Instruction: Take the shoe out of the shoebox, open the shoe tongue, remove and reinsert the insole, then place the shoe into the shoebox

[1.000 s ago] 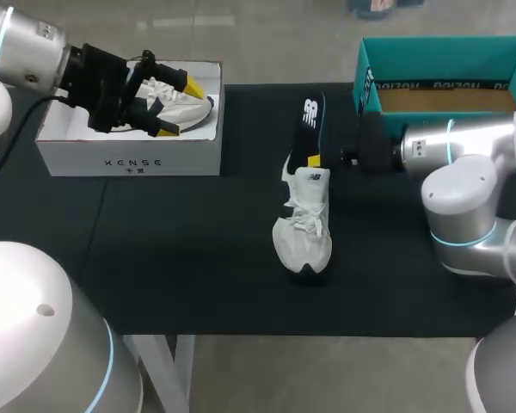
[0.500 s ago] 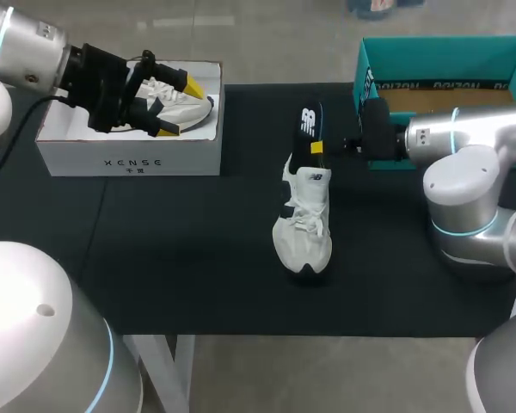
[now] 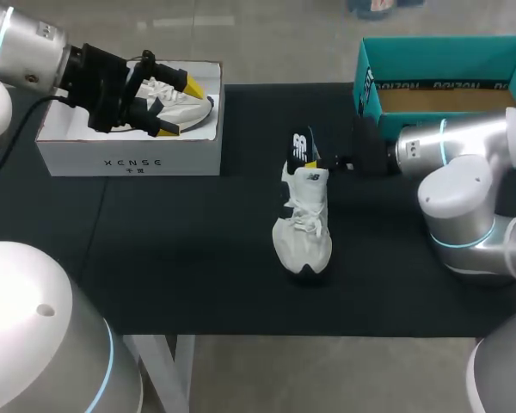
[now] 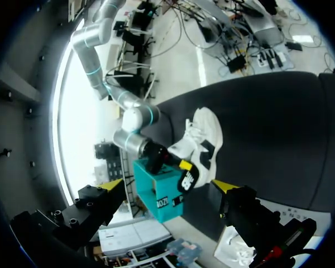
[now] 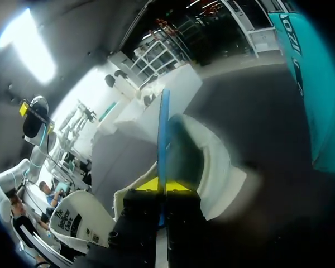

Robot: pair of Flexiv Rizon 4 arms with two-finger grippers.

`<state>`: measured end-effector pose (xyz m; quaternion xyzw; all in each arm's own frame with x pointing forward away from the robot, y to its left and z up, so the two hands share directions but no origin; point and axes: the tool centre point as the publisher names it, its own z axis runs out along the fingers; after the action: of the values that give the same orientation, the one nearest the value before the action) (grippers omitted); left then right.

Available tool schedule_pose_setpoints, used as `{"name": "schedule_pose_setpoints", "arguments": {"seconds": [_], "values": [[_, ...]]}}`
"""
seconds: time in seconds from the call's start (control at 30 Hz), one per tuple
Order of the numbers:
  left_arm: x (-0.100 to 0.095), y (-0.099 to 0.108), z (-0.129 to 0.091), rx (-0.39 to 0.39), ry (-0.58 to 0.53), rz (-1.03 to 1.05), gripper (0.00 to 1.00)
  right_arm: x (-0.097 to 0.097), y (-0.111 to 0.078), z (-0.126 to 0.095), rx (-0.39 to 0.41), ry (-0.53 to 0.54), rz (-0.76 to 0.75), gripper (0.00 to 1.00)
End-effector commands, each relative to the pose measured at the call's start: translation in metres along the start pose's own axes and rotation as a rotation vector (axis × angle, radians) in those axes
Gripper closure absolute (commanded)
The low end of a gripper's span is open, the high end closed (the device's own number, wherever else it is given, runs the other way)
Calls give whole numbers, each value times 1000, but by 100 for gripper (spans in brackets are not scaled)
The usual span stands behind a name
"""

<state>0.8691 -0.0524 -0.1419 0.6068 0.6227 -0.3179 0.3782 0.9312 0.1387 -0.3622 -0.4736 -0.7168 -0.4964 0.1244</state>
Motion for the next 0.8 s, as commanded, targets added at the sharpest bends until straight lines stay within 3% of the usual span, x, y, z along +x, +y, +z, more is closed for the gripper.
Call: {"name": "schedule_pose_setpoints", "arguments": {"seconds": [0.03,0.07,0.13,0.23,0.37,0.5,0.67,0.8], "values": [[0,-1,0,-2,2,0,0,5,-16,-6,29,-22,4,100],[0,-1,0,-2,2,0,0,5,-17,-6,35,-25,0,100],[0,-1,0,-2,2,0,0,4,-9,-5,29,-33,-15,62],[0,-1,0,-2,2,0,0,0,11,-4,7,-31,-38,60],[0,-1,0,-2,2,0,0,-8,38,0,-19,-36,-72,62],[0,-1,0,-2,2,0,0,-13,54,2,-47,-34,-72,76],[0,-1,0,-2,2,0,0,-13,49,2,-52,-40,-72,100],[0,-1,0,-2,2,0,0,-8,30,0,-37,-44,-59,100]]}}
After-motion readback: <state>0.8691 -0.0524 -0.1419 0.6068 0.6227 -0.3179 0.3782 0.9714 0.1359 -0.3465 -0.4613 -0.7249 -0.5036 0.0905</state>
